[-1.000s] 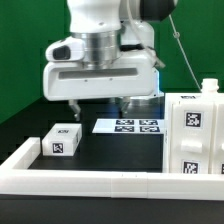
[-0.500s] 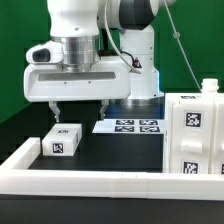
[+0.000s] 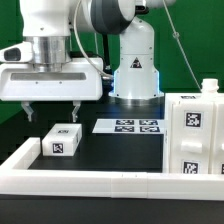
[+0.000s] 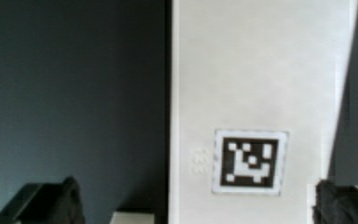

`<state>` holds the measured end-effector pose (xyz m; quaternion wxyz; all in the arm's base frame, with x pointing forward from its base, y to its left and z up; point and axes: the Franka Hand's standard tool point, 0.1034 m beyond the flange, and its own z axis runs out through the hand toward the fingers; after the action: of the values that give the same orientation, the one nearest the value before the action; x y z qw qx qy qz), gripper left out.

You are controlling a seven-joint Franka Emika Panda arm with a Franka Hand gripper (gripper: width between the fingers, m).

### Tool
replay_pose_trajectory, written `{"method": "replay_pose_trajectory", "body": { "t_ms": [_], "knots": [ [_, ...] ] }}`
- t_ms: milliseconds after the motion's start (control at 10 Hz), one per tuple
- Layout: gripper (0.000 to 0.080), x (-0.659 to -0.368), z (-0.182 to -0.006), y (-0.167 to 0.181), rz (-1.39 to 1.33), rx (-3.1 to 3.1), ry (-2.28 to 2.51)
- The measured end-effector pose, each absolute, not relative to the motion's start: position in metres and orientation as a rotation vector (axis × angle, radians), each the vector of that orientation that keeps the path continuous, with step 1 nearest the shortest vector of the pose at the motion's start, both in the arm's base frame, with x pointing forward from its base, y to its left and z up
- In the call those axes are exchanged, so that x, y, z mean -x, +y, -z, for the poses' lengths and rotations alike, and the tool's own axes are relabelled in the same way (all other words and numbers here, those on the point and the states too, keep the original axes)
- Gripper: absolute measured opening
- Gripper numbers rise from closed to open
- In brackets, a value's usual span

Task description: Assemble cabinet

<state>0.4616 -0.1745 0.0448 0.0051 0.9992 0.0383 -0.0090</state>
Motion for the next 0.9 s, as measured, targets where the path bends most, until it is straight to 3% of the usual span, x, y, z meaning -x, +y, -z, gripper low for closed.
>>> {"method": "replay_pose_trajectory", "body": {
  "t_ms": [900],
  "knots": [
    [0.0649, -0.482, -0.041, -0.154, 0.068, -3.151, 0.169]
  ]
}}
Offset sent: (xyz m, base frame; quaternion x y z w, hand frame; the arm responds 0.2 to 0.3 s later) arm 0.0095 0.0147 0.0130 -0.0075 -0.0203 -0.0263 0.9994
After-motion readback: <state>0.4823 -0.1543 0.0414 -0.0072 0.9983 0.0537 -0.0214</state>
